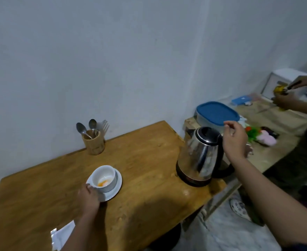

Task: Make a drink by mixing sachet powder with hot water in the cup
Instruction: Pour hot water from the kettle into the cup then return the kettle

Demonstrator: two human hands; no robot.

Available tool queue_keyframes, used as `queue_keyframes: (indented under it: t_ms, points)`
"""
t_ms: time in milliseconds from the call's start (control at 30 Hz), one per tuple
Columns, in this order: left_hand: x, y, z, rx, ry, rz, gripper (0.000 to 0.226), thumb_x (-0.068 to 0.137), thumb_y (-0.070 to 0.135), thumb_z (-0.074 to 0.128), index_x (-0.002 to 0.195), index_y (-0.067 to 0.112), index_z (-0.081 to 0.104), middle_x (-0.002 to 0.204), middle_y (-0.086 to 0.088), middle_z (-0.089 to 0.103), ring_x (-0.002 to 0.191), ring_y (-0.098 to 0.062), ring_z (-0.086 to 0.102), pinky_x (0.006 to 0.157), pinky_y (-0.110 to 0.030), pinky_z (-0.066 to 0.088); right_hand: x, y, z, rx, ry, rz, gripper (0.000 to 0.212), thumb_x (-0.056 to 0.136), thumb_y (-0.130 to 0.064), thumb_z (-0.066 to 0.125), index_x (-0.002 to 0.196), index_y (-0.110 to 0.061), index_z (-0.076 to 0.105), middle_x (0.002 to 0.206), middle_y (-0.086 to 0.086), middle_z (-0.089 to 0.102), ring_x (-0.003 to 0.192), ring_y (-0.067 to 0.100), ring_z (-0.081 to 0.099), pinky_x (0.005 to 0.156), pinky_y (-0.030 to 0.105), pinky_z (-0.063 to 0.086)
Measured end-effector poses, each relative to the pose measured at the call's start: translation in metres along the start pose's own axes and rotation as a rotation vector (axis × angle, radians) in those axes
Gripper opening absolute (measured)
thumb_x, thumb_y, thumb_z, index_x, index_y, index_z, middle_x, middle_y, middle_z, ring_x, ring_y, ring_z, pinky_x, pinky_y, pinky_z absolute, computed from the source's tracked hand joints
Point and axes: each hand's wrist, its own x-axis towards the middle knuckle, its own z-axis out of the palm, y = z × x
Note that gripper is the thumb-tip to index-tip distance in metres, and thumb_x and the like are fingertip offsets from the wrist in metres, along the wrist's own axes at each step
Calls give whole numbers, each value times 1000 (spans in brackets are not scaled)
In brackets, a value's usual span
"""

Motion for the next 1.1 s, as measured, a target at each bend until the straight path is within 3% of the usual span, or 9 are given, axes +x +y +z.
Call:
queue_keyframes:
  t_ms: [100,233,333,433,633,733,833,967,1100]
  points:
    - [3,-1,6,-54,33,-55,35,97,11,33,116,-10,53,122,-32,53,111,-45,50,97,-51,41,-7,25,-8,10,82,180,24,94,-19,44,98,-5,63,103,16,65,99,30,57,82,37,42]
    - [6,-5,11,-75,29,-81,34,97,12,32,114,-9,53,120,-31,53,110,-45,51,95,-51,41,-24,42,-6,146,100,466,41,99,-31,35,104,-2,64,98,12,58,95,24,52,79,25,33]
    - [6,-4,12,-76,35,-54,31,96,10,34,111,-10,53,117,-33,54,108,-46,51,93,-51,42,-31,49,-4,210,136,591,44,97,-41,37,85,-8,64,84,11,61,85,26,56,71,27,38]
    - [7,-4,9,-86,17,-57,29,97,9,33,111,-10,51,115,-32,55,107,-44,52,91,-50,42,-29,44,-5,285,127,639,36,95,-35,44,70,-11,56,65,1,53,59,13,51,56,23,45]
    - [6,-1,3,-48,-4,-42,29,97,10,33,113,-8,49,116,-30,54,108,-43,52,90,-49,44,-32,36,-3,267,195,660,36,90,-33,46,58,-17,54,68,7,57,63,22,55,79,45,47]
    - [6,1,3,-50,3,-39,30,98,11,32,113,-8,49,118,-30,54,108,-43,52,90,-48,43,-35,32,0,196,200,638,48,88,-37,34,78,2,61,85,28,59,79,31,57,80,47,46]
    - [8,1,3,-48,13,-29,30,98,12,33,111,-8,50,117,-31,54,106,-43,52,88,-47,43,-38,31,2,204,179,639,49,92,-30,33,100,12,58,106,39,57,74,28,53,60,32,44]
    - [7,-4,-1,-46,21,-20,30,98,11,32,109,-9,51,113,-31,55,104,-43,52,78,-40,37,-44,21,4,195,284,722,42,91,-34,41,72,-3,61,83,18,56,78,28,53,71,41,43]
    - [10,-7,-4,-25,3,-23,29,98,12,33,110,-7,51,114,-30,54,105,-42,52,84,-47,42,-47,17,5,156,315,718,42,90,-33,40,54,-14,45,96,31,65,74,34,53,70,45,44]
